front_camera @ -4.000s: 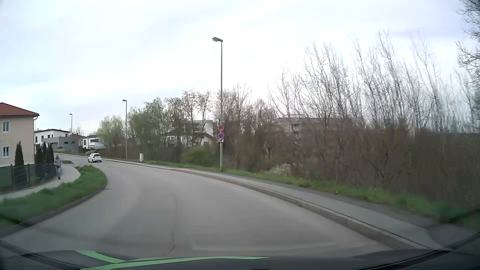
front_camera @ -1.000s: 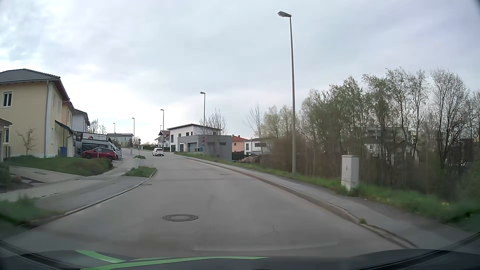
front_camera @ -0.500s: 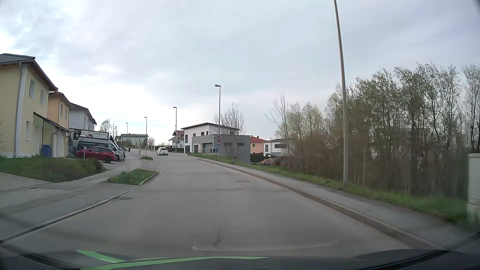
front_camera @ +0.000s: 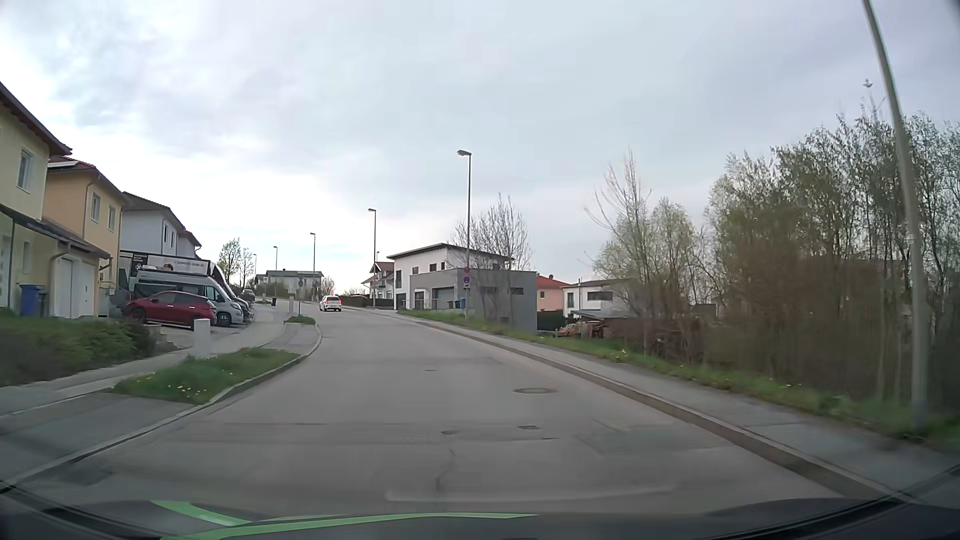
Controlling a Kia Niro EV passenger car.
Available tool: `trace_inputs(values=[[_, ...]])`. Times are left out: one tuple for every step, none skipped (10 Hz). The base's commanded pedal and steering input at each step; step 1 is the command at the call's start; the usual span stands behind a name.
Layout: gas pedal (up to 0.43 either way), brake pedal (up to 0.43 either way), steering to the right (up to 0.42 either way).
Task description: Follow the waypoints while adhering to traffic rules and regulations
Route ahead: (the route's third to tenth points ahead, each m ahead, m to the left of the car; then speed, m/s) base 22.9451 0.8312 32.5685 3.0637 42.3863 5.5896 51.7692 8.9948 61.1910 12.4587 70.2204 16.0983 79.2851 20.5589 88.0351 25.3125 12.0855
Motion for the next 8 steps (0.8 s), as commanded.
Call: trace_inputs(values=[[0.15, 0.0, -0.042], [0.15, 0.0, -0.042], [0.15, 0.0, -0.042], [0.15, 0.0, -0.041], [0.15, 0.0, -0.04], [0.15, 0.0, -0.038], [0.15, 0.0, -0.036], [0.15, 0.0, -0.036]])
